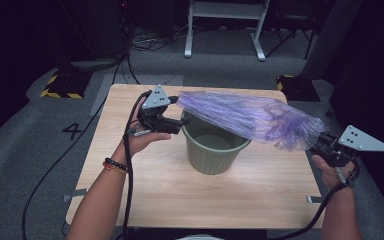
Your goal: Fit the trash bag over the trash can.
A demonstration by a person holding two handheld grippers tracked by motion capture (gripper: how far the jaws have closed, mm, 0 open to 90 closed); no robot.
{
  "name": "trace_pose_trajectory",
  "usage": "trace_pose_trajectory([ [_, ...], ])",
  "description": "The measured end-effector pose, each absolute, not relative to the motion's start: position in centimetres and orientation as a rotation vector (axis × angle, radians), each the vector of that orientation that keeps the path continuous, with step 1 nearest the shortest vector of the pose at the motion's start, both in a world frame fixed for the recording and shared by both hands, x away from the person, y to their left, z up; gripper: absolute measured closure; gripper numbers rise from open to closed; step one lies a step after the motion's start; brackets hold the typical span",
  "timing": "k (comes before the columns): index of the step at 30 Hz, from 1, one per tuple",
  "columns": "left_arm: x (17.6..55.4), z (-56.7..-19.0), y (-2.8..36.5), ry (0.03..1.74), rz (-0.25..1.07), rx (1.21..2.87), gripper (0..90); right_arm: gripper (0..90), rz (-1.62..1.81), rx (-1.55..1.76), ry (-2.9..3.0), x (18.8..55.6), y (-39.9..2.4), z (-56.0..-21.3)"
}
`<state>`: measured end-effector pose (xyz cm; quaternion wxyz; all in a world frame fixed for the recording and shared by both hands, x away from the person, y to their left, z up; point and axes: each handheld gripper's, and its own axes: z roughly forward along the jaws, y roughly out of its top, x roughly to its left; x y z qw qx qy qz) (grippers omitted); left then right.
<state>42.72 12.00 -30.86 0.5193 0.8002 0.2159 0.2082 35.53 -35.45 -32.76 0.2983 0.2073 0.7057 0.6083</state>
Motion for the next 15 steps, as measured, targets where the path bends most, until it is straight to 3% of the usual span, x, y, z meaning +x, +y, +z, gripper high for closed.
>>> trace_pose_trajectory([
  [4, 42.5, -30.5, 9.7, 0.439, 0.534, 1.970, 21.0, 89.0, 1.644, 0.493, 1.902, 35.1, -34.7, -32.2],
  [10, 43.1, -30.7, 6.8, 0.412, 0.555, 2.048, 33.0, 88.9, 1.652, 0.400, 1.945, 34.8, -32.4, -31.2],
  [13, 43.3, -31.0, 5.9, 0.409, 0.583, 2.104, 46.8, 88.9, 1.657, 0.361, 1.959, 34.4, -31.4, -30.8],
  [14, 43.4, -31.1, 5.8, 0.412, 0.587, 2.113, 60.7, 88.9, 1.664, 0.348, 1.959, 34.3, -31.0, -30.5],
  [15, 43.5, -31.2, 5.6, 0.415, 0.571, 2.122, 65.4, 88.9, 1.665, 0.345, 1.956, 34.3, -30.9, -30.5],
])
